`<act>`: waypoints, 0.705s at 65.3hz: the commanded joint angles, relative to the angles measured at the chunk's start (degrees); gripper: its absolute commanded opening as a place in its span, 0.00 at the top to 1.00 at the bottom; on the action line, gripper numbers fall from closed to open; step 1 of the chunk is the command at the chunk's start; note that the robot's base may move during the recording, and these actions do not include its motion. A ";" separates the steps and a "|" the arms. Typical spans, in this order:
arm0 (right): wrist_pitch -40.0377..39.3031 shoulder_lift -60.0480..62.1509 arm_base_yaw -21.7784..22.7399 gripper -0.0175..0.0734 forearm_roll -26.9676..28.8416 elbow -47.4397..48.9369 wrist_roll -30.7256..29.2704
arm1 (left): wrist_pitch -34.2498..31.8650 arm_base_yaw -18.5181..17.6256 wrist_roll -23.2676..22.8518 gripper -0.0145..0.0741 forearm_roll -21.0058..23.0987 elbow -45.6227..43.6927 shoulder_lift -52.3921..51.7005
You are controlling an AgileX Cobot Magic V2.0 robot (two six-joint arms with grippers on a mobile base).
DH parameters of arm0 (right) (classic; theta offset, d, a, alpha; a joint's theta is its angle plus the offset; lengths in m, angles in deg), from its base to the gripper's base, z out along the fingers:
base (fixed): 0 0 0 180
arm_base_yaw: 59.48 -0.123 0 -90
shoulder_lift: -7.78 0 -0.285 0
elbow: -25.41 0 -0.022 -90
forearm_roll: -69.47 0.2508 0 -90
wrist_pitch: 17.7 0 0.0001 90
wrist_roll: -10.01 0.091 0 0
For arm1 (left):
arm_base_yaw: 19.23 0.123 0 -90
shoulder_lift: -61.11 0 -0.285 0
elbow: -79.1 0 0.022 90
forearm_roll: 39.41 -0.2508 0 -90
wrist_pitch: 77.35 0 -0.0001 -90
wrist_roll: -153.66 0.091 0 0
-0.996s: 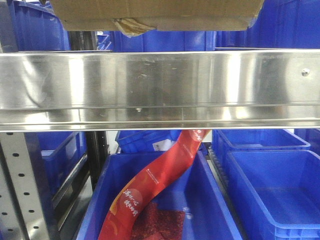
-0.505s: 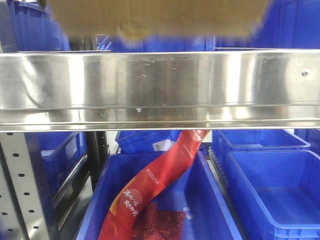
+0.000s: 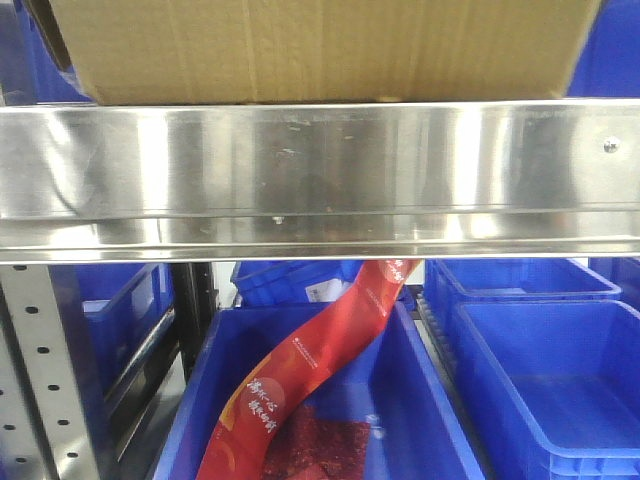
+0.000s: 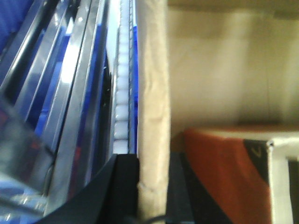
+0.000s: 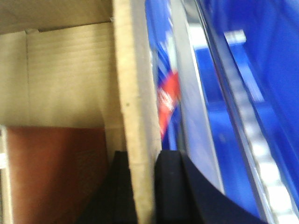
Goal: Stack two boxes on right shelf middle
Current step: 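Lower the stacked boxes onto the middle shelf with both grippers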
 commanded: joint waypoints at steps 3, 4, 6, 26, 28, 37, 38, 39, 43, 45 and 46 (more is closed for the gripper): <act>-0.87 0.33 0.41 0.97 -2.19 0.26 -0.31 | -3.01 -0.09 -0.17 0.96 -2.22 -0.47 -0.58; -1.01 0.33 0.41 0.96 -2.20 0.26 -0.88 | -3.00 -0.09 -0.17 0.96 -2.22 -0.47 -0.58; -1.28 0.33 0.41 0.92 -2.47 0.26 -1.40 | -3.00 -0.09 -0.17 0.95 -2.22 -0.47 -0.58; -3.53 0.58 0.41 0.34 -4.12 0.26 -1.70 | -3.12 -0.09 -0.17 0.41 -2.46 -0.58 -0.58; -3.66 0.70 0.41 0.34 -4.56 0.26 -1.70 | -3.12 -0.09 -0.17 0.36 -2.57 -0.58 -0.68; -3.66 2.77 0.41 0.34 -4.81 0.28 -1.80 | -3.12 -0.09 -0.17 0.29 -3.84 -1.48 -1.89; -3.50 3.18 0.41 0.34 -4.81 0.28 -1.80 | -3.01 -0.09 -0.17 0.29 -3.73 -1.61 -2.04; -3.37 3.64 0.41 0.34 -4.81 0.28 -1.80 | -3.01 -0.09 -0.17 0.29 -3.73 -1.75 -2.33; -2.82 4.93 0.41 0.35 -4.81 0.28 -1.80 | -3.01 -0.09 -0.17 0.31 -3.56 -1.87 -3.54; -2.36 5.42 0.41 0.37 -4.81 0.28 -1.99 | -2.79 -0.09 -0.17 0.33 -3.26 -1.87 -4.11; -2.22 5.54 0.41 0.39 -4.81 0.28 -2.31 | -2.67 -0.09 -0.17 0.35 -2.98 -1.87 -4.35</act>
